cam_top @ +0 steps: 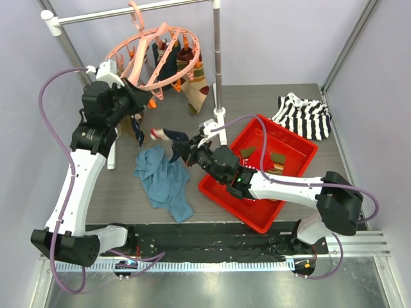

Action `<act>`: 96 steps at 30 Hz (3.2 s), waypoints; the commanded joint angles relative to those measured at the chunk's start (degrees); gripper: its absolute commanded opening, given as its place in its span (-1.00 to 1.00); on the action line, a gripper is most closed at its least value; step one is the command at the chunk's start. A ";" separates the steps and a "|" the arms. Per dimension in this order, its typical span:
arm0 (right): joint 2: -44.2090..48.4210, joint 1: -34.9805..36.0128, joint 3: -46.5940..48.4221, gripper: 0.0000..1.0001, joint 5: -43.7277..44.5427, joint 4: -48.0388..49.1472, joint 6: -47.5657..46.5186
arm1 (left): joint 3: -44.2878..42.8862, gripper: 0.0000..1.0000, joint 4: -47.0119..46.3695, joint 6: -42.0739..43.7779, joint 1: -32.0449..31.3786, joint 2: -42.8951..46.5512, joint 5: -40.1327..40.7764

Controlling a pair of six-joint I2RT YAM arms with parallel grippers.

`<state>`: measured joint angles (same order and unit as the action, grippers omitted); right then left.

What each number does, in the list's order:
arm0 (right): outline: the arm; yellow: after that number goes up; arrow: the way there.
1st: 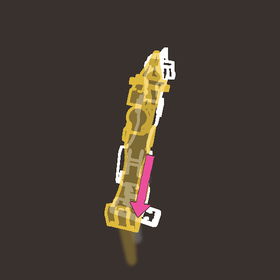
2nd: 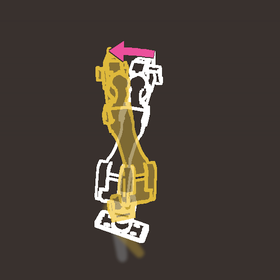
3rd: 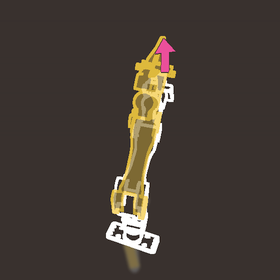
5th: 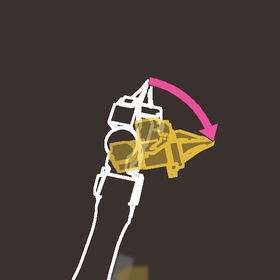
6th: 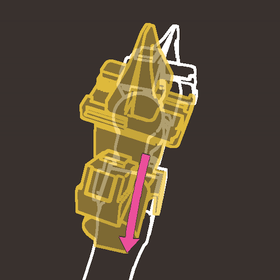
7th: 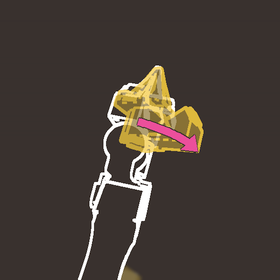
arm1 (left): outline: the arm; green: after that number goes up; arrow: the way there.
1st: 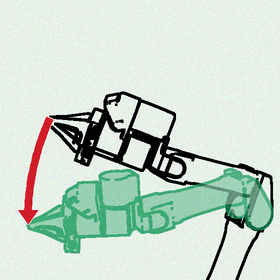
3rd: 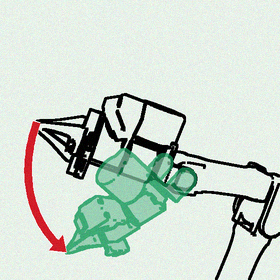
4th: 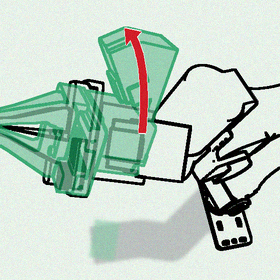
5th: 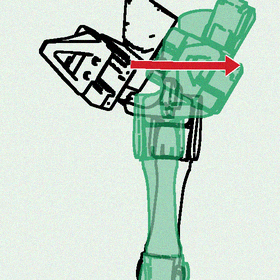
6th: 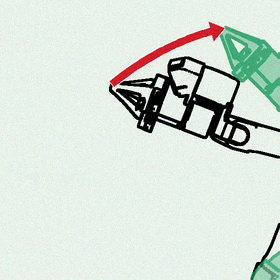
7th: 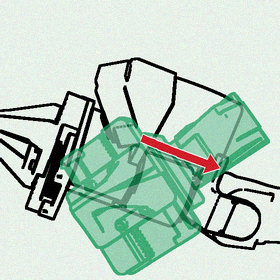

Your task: Remove the socks clipped to the hanger

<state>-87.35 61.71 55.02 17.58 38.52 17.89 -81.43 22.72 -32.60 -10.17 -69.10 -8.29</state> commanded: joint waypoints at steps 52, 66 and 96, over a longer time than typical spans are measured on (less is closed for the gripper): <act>5.46 -6.78 -3.44 0.62 0.97 8.82 -9.37 | -2.68 0.22 -4.70 -2.56 -2.48 1.25 -12.53; -25.30 -3.62 14.40 0.55 -11.25 26.43 -15.69 | -5.32 0.30 -3.47 -2.64 -2.57 -0.59 -16.05; -29.82 -0.01 28.49 -0.98 -0.09 16.50 -18.77 | -17.62 0.36 17.86 -1.51 -2.66 0.28 -6.92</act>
<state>-125.45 61.10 86.54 16.64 52.25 -1.37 -95.55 33.26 -35.53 -12.69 -70.48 -19.35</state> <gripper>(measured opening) 0.041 0.679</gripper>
